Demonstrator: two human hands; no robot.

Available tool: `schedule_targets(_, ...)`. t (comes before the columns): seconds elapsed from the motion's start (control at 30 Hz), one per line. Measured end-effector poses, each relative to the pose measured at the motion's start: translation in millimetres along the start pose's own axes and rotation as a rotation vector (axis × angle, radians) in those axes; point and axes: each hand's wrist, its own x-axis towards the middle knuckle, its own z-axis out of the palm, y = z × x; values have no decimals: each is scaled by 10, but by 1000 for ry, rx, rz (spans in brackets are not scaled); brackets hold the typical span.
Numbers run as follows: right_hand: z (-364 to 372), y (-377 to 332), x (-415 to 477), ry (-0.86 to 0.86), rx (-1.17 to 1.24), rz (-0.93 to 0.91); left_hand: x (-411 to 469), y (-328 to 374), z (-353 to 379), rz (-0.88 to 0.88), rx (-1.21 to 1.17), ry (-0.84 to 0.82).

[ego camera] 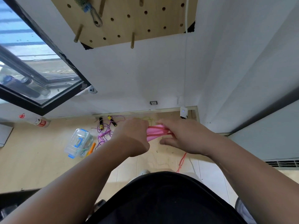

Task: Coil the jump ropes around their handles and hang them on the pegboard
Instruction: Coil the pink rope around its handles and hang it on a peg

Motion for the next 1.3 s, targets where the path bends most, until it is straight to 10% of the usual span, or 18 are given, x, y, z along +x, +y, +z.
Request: schedule_targets(1.3, -137, 144, -142, 182, 84, 61, 102, -6, -153, 63, -401, 16)
